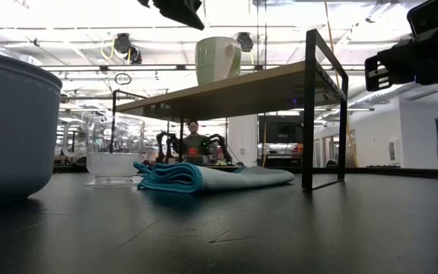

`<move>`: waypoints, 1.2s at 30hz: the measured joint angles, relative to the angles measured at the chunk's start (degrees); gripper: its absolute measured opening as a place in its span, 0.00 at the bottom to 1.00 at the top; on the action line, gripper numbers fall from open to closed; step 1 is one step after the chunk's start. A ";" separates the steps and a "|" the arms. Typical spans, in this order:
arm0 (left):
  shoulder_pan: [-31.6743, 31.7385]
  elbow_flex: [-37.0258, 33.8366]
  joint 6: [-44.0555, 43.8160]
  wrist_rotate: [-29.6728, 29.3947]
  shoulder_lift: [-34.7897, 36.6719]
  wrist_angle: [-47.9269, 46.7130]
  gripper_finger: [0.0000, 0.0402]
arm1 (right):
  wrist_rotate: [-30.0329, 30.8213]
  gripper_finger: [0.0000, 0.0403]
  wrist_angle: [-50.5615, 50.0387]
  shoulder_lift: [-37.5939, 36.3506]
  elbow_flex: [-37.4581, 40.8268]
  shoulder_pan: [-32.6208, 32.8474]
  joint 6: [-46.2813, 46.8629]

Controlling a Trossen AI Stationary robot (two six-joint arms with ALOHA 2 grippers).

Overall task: Stack small to large cups/mugs on shelf
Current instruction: Put the green mug on the shelf

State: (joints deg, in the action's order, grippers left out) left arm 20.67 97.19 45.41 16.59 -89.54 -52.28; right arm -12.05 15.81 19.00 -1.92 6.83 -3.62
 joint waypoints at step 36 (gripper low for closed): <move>-0.05 0.00 -19.79 -8.03 -0.02 11.42 0.02 | 0.00 0.00 1.57 1.53 -0.02 0.00 0.32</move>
State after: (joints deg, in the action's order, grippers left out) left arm 20.62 97.19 25.63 8.56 -89.56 -40.86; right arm -12.05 17.39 20.53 -1.93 6.83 -3.29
